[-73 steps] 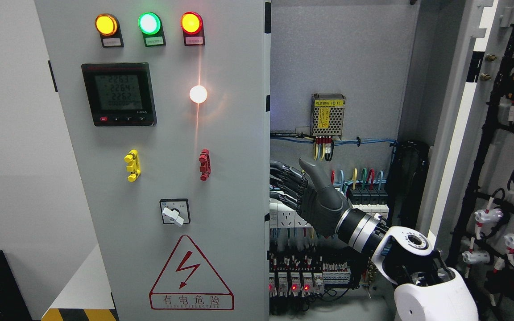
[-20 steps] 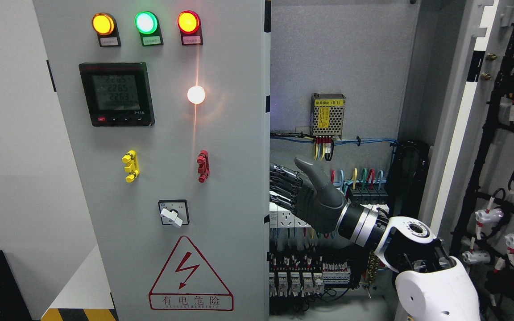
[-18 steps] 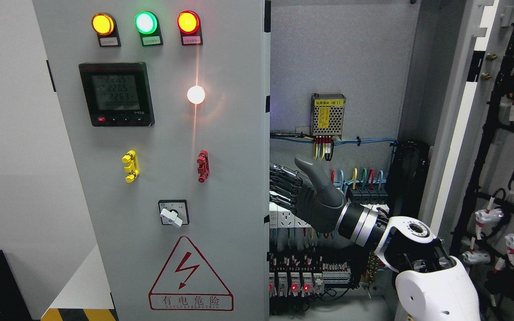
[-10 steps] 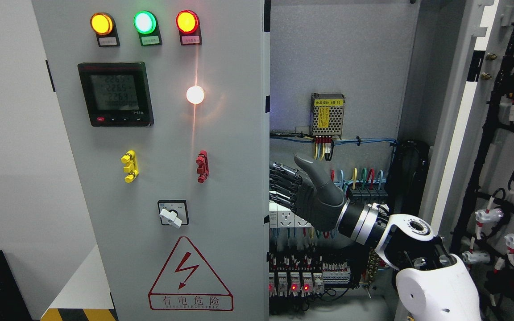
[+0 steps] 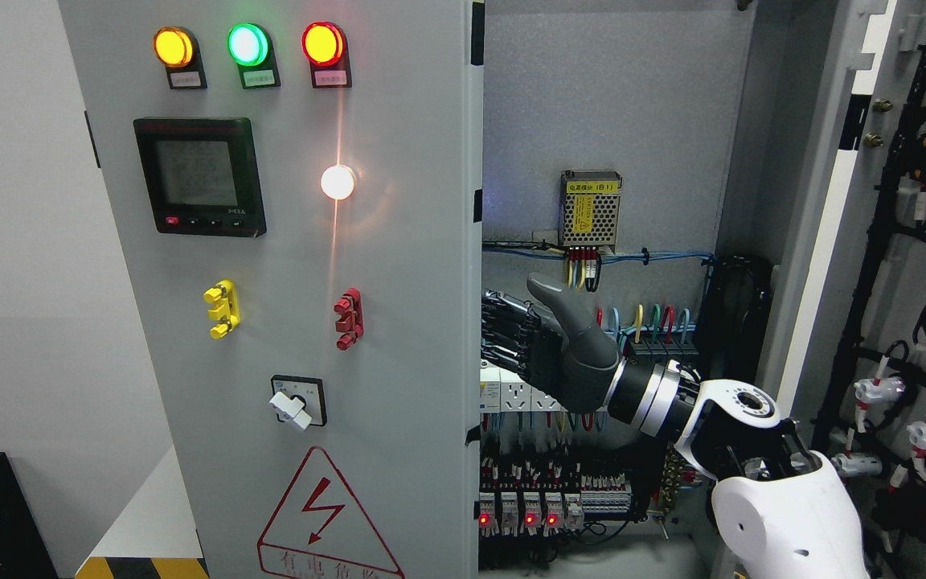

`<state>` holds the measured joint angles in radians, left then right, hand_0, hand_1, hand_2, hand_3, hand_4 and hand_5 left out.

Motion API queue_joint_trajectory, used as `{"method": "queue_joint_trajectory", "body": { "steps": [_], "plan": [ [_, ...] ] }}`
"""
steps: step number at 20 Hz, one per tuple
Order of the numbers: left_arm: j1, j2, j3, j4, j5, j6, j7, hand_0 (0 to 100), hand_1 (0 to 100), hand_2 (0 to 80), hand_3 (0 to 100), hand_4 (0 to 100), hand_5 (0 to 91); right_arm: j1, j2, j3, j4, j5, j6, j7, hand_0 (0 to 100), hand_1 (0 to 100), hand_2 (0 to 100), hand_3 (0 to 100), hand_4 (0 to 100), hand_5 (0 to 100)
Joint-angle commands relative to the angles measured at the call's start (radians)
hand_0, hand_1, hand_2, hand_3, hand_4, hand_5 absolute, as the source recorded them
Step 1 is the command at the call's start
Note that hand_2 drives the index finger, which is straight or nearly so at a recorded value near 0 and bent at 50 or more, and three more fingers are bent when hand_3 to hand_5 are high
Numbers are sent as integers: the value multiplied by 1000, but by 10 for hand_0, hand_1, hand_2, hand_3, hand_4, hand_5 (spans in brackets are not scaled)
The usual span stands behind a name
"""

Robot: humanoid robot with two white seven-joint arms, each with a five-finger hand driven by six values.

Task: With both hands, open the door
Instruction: 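Push the panel edge with the right hand, swinging the front panel open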

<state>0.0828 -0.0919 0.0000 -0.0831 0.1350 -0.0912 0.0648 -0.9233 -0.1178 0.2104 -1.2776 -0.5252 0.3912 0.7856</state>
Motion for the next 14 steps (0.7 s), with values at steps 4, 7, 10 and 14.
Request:
{"method": "queue_joint_trajectory", "body": {
  "steps": [4,7,10,14],
  "plan": [
    [0,0,-34,0,0,1,0,0,0,0,0,0,0,6,-3,0,8,-4,3,-8,191,0,0,0,0,0],
    [0,0,-34,0,0,1,0,0,0,0,0,0,0,23,-11,4,-5,-2,3,-8,191,0,0,0,0,0],
    [0,0,-34,-1,0,1,0,0,0,0,0,0,0,70,-26,12,-75,-10,3,-8,191,0,0,0,0,0],
    [0,0,-34,0,0,1,0,0,0,0,0,0,0,90,-33,32,-114,-29,3,-8,191,0,0,0,0,0]
  ]
}}
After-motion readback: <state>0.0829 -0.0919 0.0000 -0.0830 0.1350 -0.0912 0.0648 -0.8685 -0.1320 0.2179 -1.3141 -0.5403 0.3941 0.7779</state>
